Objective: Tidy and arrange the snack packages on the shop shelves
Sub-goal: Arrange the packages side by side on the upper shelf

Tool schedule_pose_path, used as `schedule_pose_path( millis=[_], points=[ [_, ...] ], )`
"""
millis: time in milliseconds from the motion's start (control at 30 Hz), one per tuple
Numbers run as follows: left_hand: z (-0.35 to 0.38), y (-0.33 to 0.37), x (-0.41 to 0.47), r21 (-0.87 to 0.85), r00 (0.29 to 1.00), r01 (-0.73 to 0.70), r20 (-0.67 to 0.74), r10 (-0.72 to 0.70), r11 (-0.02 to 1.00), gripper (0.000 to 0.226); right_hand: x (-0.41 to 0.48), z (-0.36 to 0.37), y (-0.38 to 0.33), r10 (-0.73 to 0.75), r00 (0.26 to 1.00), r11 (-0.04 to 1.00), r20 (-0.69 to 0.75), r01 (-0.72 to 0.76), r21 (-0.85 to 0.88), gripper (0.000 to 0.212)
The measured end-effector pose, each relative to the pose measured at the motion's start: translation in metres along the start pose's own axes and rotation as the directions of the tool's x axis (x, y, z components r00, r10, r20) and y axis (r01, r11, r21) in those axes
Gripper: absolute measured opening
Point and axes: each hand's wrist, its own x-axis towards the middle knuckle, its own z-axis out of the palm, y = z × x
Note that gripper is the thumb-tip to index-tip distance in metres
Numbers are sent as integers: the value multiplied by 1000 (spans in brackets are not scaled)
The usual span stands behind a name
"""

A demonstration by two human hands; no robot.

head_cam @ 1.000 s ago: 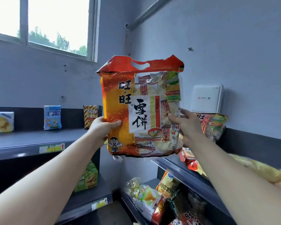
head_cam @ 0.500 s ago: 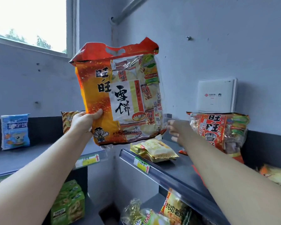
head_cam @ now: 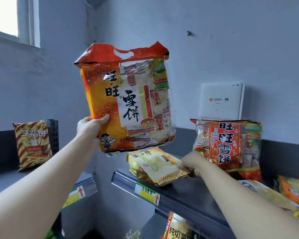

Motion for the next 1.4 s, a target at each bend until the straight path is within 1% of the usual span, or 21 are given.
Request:
schedule_pose_path(
  millis=[33,67,100,167,267,333,433,500,600,700,767,867,933,1033,1167,1333,1400],
  points=[
    [3,-2,7,-1,1000,3,9,-3,1000,38,4,-1,-3,-25,998,999,-62,26,24,19],
    [6,-5,16,-3,1000,2,16,-2,1000,39,4,-4,-8,-69,988,997,-138,75,35,22],
    [10,-8,23,-4,1000,1,20,-1,1000,40,2,-8,-15,-116,963,992,-244,125,22,25],
    [18,-15,37,1,1000,6,20,-6,1000,39,-13,-21,-29,-180,884,983,-431,181,-38,25],
    [29,-30,58,55,1000,12,-13,-12,998,41,-25,-41,-39,-256,710,967,-656,188,-175,32],
    [34,-42,71,118,999,20,-35,-16,993,46,-32,-49,-42,-319,582,946,-748,246,-211,27],
    [41,-63,82,212,999,45,-28,-40,976,48,-40,-64,-45,-350,401,915,-846,338,-219,23],
    [48,-75,83,225,997,76,6,-79,971,43,-43,-74,-46,-349,334,909,-876,348,-229,24],
    [62,-91,89,204,985,156,46,-169,966,37,-43,-85,-42,-322,303,921,-897,321,-222,24],
    [73,-102,100,200,970,219,63,-235,955,39,-35,-94,-32,-291,279,924,-915,331,-193,23],
    [81,-112,106,199,965,238,64,-255,951,40,-31,-98,-29,-264,265,925,-927,343,-166,21],
    [96,-129,111,218,966,229,67,-249,949,35,-27,-104,-32,-234,235,918,-943,373,-135,20],
    [108,-138,113,214,965,215,101,-240,953,38,-24,-110,-35,-224,224,913,-949,389,-124,19],
    [124,-150,116,226,964,201,127,-234,953,45,-19,-118,-38,-224,222,910,-949,396,-122,18],
    [143,-164,116,228,950,184,208,-233,956,43,-12,-124,-33,-215,237,912,-947,395,-108,17],
    [150,-173,115,347,916,131,316,-248,929,38,-1,-126,-25,-240,257,914,-936,386,-128,16],
    [148,-173,117,359,895,121,364,-258,925,37,3,-125,-24,-258,275,909,-926,393,-137,15]
  ],
)
